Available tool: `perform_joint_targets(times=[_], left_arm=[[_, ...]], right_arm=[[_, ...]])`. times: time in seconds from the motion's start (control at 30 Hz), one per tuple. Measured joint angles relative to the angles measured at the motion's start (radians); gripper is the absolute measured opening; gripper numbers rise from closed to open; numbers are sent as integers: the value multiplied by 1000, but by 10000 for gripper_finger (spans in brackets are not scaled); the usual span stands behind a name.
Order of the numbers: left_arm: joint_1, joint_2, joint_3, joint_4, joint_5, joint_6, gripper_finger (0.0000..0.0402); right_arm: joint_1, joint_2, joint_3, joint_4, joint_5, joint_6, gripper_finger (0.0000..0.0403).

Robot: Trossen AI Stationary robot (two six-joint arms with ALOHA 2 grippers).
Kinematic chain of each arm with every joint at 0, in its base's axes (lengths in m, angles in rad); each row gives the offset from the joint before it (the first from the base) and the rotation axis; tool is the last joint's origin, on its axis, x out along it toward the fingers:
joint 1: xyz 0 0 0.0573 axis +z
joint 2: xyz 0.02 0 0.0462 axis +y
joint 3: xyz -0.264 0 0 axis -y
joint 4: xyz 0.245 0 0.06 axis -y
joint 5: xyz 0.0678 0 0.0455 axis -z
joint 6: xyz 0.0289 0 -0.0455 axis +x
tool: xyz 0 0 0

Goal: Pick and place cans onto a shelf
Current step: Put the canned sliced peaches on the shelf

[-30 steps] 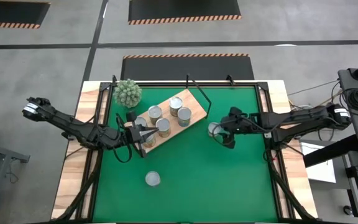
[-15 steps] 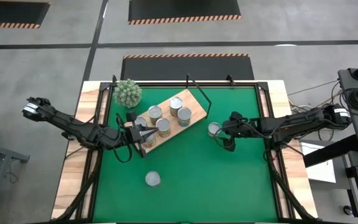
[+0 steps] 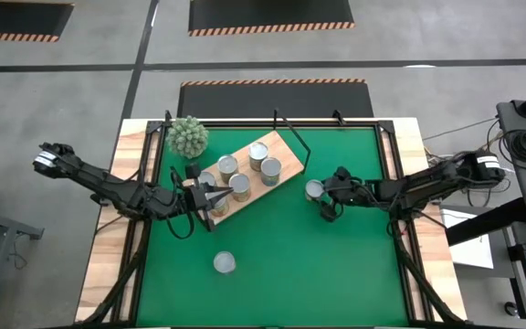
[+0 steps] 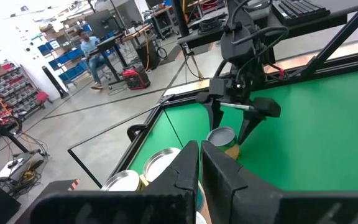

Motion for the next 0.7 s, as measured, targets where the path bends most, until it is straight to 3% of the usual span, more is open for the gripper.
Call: perform_joint_targets(times=[0.23,0.5,0.7], left_arm=[[0,0,0,-1,0,0,0],[0,0,0,-1,1,0,0],[0,0,0,0,7,0,0]], right_arm=[[0,63,2,55,0,14,319],[0,71,7,60,-1,19,250],[0,35,7,35,-15,19,265]])
